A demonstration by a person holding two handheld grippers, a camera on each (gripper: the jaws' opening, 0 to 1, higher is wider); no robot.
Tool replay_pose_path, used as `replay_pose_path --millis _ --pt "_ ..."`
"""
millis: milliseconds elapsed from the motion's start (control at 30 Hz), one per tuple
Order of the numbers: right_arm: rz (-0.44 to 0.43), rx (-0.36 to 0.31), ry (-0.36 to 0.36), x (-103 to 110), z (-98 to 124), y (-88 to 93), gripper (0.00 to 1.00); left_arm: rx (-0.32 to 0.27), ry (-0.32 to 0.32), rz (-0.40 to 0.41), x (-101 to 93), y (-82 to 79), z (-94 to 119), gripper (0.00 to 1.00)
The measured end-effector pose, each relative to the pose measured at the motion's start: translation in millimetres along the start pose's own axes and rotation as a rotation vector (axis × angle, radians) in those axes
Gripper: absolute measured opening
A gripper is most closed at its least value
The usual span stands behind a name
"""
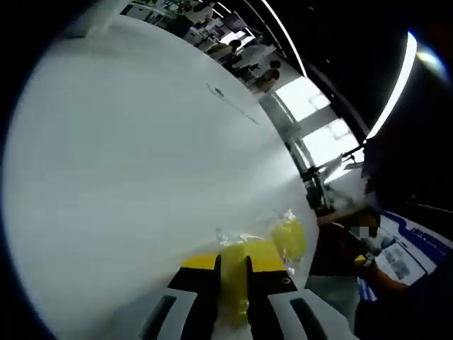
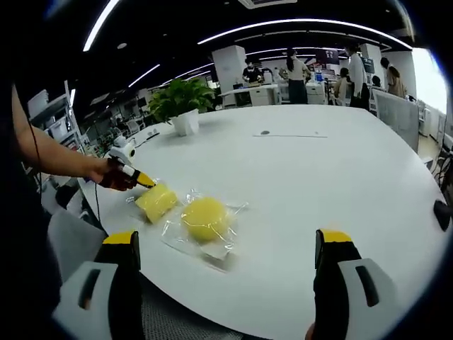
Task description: Compare the silicone blocks by pressing each to a similar depth, holding the contact briefly, and releasing to observe deformation and rebound differences across the visible hardness samples.
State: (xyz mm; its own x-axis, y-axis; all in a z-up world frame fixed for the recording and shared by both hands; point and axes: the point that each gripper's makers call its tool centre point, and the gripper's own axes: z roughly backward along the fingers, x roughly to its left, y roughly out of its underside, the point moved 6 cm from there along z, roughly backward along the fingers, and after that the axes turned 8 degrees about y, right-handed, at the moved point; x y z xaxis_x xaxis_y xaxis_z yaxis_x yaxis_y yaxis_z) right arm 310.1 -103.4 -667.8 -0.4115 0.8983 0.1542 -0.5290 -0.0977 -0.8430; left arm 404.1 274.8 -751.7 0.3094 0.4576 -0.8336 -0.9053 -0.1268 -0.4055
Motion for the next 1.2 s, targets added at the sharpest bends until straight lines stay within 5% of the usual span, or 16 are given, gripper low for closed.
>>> replay_pose_path --millis 200,400,900,1200 --pt "0.0 0.011 0.0 -2.0 -3.0 1.1 0.96 -0.013 0.005 0.063 2.8 -1.1 3.6 0.01" --pt "0.008 0.017 -0.001 -1.6 -4.2 1.4 0.96 -0.031 -0.04 0.035 7.9 1.6 5.4 0.0" --pt "0.002 0.02 -0.007 2.1 -3.9 5.3 0.96 -0.036 0.028 0.067 -15.3 6.9 -4.0 0.0" --pt "-0.005 0.015 -0.016 6.6 -5.5 3.4 0.96 -0.189 0.087 -0.03 -59.6 -12.7 8.3 0.0"
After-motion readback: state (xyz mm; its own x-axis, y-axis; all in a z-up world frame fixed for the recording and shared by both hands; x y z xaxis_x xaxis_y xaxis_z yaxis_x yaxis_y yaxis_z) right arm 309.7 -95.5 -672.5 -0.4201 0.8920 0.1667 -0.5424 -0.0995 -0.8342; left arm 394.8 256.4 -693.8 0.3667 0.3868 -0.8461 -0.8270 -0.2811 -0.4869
